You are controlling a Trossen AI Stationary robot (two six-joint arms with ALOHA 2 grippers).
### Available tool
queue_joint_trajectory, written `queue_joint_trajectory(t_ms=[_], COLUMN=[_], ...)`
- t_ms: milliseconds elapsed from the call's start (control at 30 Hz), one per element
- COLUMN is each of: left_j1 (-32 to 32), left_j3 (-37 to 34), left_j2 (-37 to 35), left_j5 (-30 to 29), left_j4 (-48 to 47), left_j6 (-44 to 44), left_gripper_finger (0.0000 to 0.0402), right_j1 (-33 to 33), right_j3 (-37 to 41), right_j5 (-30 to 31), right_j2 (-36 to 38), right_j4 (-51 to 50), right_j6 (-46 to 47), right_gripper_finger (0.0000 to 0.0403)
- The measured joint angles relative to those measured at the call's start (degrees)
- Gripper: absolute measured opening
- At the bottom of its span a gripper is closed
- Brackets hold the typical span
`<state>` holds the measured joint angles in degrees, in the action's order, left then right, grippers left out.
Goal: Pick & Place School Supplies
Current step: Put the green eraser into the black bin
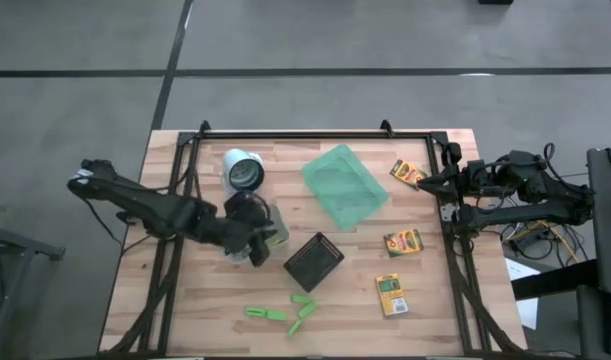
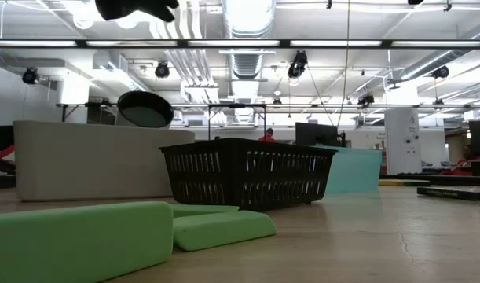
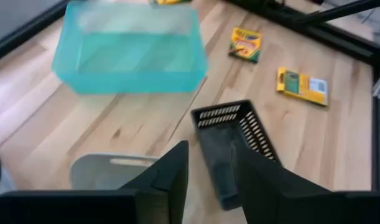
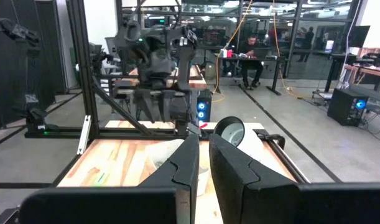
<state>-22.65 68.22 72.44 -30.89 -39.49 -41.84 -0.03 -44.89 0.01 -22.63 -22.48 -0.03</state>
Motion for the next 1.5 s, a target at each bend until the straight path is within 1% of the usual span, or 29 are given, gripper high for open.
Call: queue_joint_trajectory(t_ms=[67,133,267,400,567,667,767,900,1067,1200,1333,1500], left_j1=[-1.46,-2.66,-5.2,-8.41,-15.32,-19.52,-22.72,-25.44,-26.48,-26.6,-26.94,-27.0], left_j3=[-0.02,-0.02,-0.13,-0.13,-1.11,-3.52,-6.83,-11.97,-17.98,-22.67,-26.64,-29.32], left_j2=[0.3,0.76,1.33,1.36,1.69,1.69,1.69,1.73,1.73,1.73,1.73,1.73], left_j5=[-1.39,-1.33,0.55,1.25,1.19,0.38,-0.06,-0.43,0.57,3.55,4.32,4.33], left_j4=[1.04,0.72,-0.2,-0.13,0.02,1.64,6.9,16.35,22.47,29.89,35.69,36.04], left_j6=[0.02,0.12,2.72,3.26,6.97,6.03,4.96,8.39,7.22,6.48,5.15,1.44], left_gripper_finger=[0.0124,0.0124,0.0124,0.0124,0.0124,0.0124,0.0124,0.0124,0.0124,0.0125,0.0142,0.0178], right_j1=[0.0,0.01,0.01,0.02,0.02,0.0,0.01,0.02,0.01,0.02,0.01,0.02], right_j3=[-0.02,-0.02,-0.02,-0.01,-0.02,-0.02,-0.02,-0.02,-0.01,-0.02,0.0,-0.02], right_j5=[0.0,0.01,0.0,0.0,0.0,0.02,0.01,0.0,0.0,0.0,0.0,0.0], right_j2=[0.0,0.0,-0.02,-0.02,-0.02,-0.02,-0.01,0.0,0.0,-0.01,-0.02,0.0], right_j4=[0.0,0.0,-0.01,-0.02,0.0,0.0,0.0,-0.02,-0.01,0.0,-0.02,-0.02], right_j6=[0.0,0.0,0.0,0.0,0.0,0.0,0.0,0.0,0.0,0.0,0.0,0.0], right_gripper_finger=[0.0036,0.0036,0.0036,0.0036,0.0036,0.0036,0.0036,0.0036,0.0036,0.0036,0.0036,0.0036])
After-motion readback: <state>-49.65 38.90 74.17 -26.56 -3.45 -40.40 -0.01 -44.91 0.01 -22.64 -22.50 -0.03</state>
